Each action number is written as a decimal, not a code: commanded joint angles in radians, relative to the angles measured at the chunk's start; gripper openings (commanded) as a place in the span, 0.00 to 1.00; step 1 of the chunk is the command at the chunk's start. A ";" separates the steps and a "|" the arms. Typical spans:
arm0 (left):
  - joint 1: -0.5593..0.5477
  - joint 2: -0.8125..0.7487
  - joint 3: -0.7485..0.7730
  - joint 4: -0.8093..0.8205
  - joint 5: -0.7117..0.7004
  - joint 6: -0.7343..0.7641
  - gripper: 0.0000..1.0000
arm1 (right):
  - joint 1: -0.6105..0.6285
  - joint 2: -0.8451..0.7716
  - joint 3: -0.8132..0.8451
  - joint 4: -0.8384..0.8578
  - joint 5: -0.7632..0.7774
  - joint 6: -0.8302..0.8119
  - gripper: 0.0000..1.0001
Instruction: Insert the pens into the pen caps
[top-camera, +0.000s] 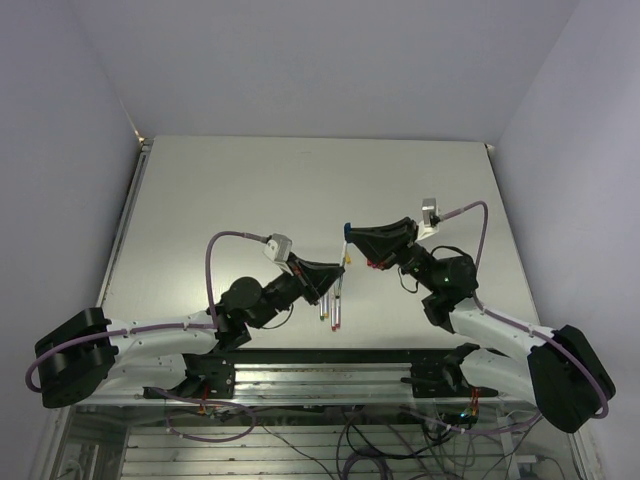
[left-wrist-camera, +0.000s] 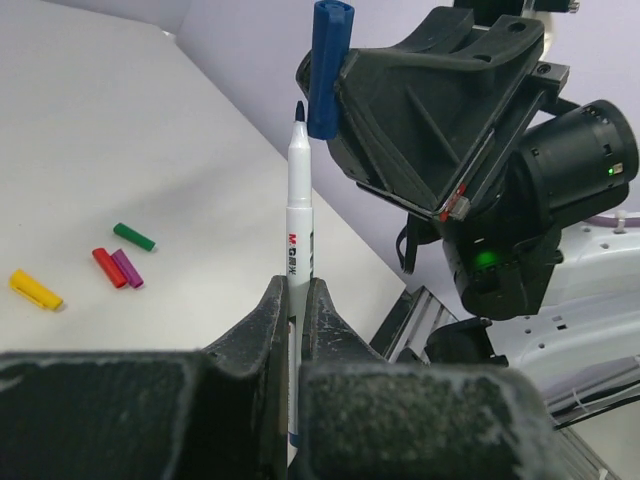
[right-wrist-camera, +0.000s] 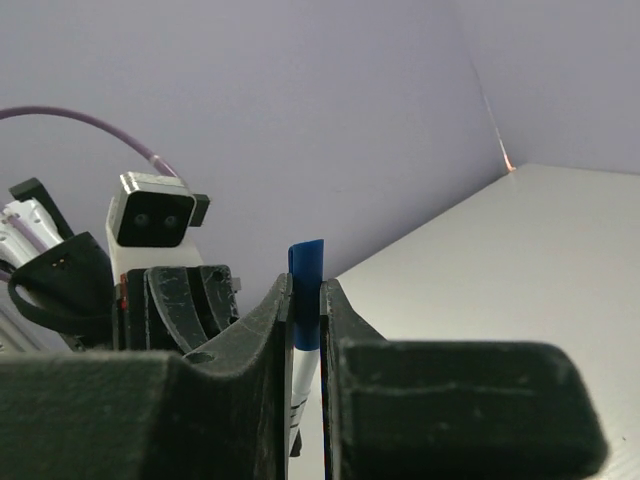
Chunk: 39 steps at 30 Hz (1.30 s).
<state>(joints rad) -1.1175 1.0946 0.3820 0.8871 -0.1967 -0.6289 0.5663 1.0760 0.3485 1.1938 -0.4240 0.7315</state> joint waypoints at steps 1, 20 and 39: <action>-0.005 0.001 0.010 0.094 0.050 -0.012 0.07 | 0.009 0.019 -0.019 0.156 -0.017 0.031 0.00; -0.006 -0.015 0.012 0.067 0.064 -0.009 0.07 | 0.012 0.033 0.005 0.156 0.001 -0.007 0.00; -0.005 -0.026 -0.031 0.079 0.044 -0.015 0.07 | 0.014 -0.011 0.051 0.120 0.047 -0.063 0.00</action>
<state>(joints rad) -1.1175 1.0866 0.3679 0.9161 -0.1501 -0.6437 0.5743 1.0908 0.3550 1.3071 -0.3950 0.6979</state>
